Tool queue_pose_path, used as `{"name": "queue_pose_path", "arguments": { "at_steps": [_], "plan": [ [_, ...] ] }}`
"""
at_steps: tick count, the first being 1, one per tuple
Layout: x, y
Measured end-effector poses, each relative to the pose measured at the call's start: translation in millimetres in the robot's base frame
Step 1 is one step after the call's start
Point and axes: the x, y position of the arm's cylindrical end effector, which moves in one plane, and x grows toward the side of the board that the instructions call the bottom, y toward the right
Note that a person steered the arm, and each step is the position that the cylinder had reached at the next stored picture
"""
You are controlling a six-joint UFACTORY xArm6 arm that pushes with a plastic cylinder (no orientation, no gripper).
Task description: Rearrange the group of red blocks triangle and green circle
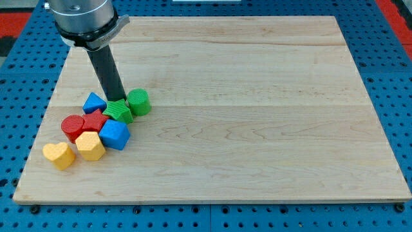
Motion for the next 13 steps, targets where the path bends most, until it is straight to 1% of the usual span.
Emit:
{"name": "queue_pose_path", "arguments": {
  "at_steps": [1, 2, 3, 4, 5, 7, 8, 9, 11, 12, 13],
  "plan": [
    [0.0, 2.3],
    [-19.4, -22.6],
    [-82.6, -84.7],
    [-75.6, -142.1],
    [-65.2, -142.6],
    [51.0, -138.2],
    [61.8, -102.0],
    [69.5, -100.2],
    [69.1, -31.1],
    [34.1, -69.9],
    [0.1, -37.9]
  ]
}}
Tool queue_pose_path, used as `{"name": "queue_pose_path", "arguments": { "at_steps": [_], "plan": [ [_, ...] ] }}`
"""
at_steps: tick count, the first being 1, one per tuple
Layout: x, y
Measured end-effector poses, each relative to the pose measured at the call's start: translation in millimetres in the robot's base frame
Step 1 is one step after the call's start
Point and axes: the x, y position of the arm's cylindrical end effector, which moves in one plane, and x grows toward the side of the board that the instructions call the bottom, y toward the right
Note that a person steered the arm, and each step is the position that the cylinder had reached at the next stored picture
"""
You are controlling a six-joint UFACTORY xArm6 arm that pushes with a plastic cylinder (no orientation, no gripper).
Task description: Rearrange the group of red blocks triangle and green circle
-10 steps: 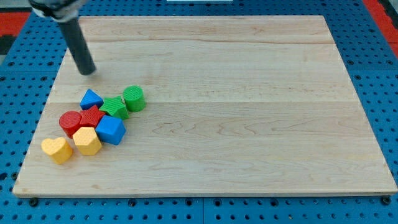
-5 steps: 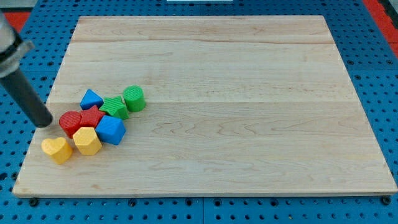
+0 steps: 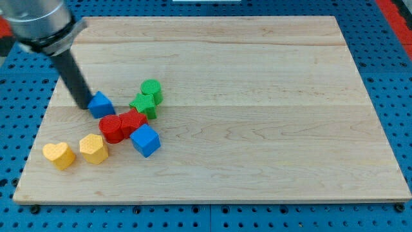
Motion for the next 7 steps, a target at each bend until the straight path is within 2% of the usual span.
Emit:
{"name": "queue_pose_path", "arguments": {
  "at_steps": [1, 2, 3, 4, 5, 6, 7],
  "plan": [
    [-16.7, 11.0],
    [-10.5, 13.7],
    [18.4, 23.4],
    [17.1, 13.1],
    [-31.6, -7.2],
    [-63.2, 50.8],
    [-60.9, 114.5]
  ]
}}
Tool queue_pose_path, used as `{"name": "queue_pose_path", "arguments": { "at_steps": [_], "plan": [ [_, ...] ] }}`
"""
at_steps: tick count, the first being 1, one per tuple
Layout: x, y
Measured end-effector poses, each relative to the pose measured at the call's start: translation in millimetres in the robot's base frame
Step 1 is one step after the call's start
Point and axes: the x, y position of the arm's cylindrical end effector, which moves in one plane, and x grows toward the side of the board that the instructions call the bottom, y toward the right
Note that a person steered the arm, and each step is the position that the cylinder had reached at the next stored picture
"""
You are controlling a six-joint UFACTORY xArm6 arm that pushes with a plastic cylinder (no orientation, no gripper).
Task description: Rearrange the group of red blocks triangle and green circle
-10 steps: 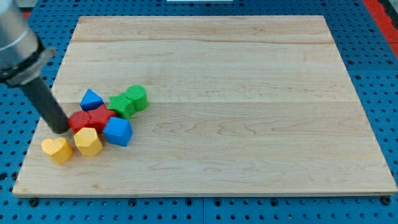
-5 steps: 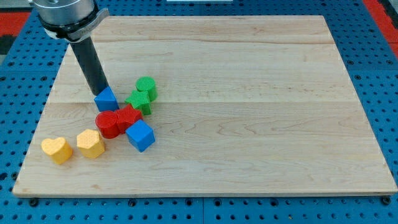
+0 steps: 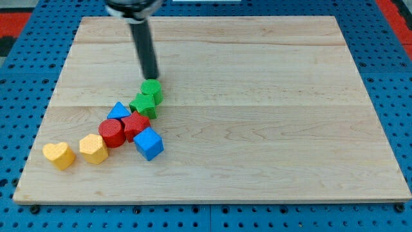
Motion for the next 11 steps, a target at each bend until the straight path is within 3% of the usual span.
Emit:
{"name": "queue_pose_path", "arguments": {
  "at_steps": [1, 4, 7, 8, 9, 11],
  "plan": [
    [21.5, 16.8],
    [32.7, -61.2],
    [74.0, -82.0],
    [62.2, -107.1],
    [59.0, -170.2],
    [161.8, -218.9]
  ]
}}
